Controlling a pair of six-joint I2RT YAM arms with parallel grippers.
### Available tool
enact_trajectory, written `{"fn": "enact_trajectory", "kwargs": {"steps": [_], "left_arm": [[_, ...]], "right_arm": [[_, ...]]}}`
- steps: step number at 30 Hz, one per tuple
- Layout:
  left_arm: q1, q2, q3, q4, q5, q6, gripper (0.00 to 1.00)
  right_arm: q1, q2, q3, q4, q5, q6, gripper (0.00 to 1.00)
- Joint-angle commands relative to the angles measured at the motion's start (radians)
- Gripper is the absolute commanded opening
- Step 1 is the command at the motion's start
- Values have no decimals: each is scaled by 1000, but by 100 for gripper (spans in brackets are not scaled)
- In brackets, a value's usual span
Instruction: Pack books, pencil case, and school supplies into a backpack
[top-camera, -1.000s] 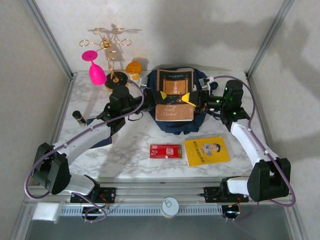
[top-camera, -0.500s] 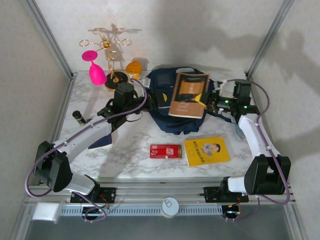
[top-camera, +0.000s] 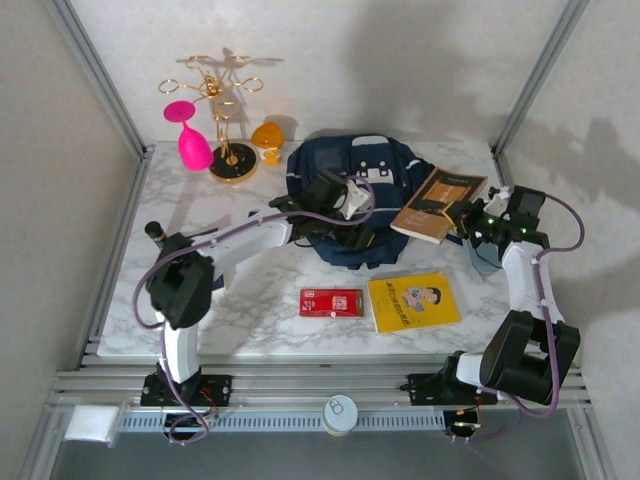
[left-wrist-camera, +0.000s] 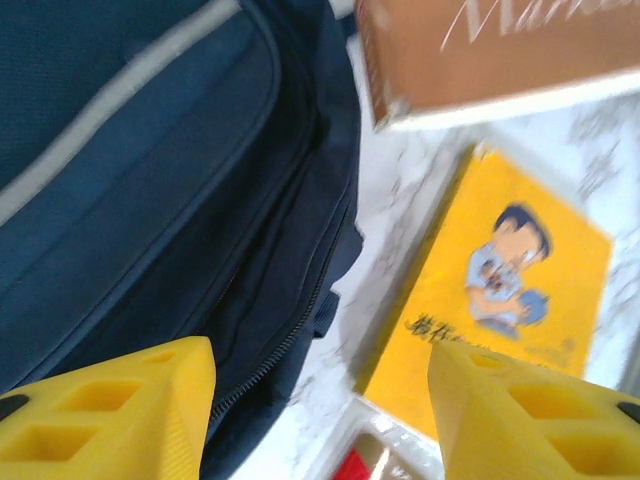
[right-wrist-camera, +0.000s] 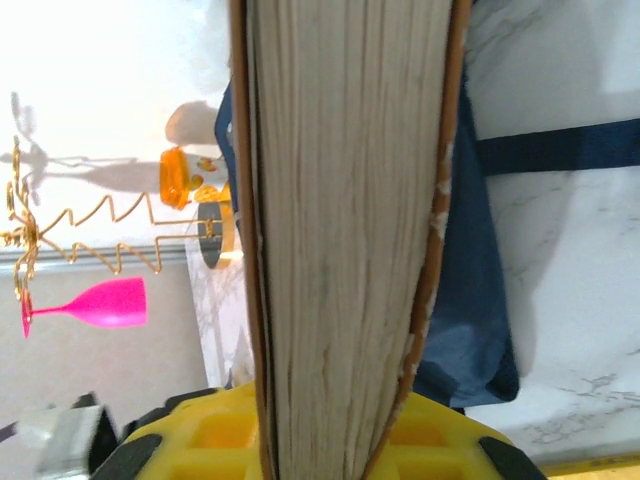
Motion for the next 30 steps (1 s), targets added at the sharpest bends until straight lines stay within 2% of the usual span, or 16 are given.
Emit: {"fn": "enact_trajectory", "kwargs": {"steps": [1, 7, 12, 16, 21, 27, 30], "left_arm": [[-25, 78, 103, -158, 4, 140, 59], [-36, 228, 263, -248, -81, 152, 58], [-25, 280, 337, -276, -95, 166, 51], [2, 280, 369, -271, -34, 154, 46], [33, 276, 336, -247, 42, 121, 47], [29, 314, 363, -258, 22, 108, 43], [12, 327, 362, -272, 67, 129, 41]], "right_arm": [[-26, -34, -8, 45, -20, -12, 0], [-57, -39, -41, 64, -36, -10, 0], [-64, -43, -51, 70, -48, -10, 0], [-66, -42, -57, 77, -61, -8, 0], [-67, -42, -66, 85, -75, -7, 0], [-69, -47, -79, 95, -79, -2, 0], [-69, -51, -81, 93, -79, -7, 0]]}}
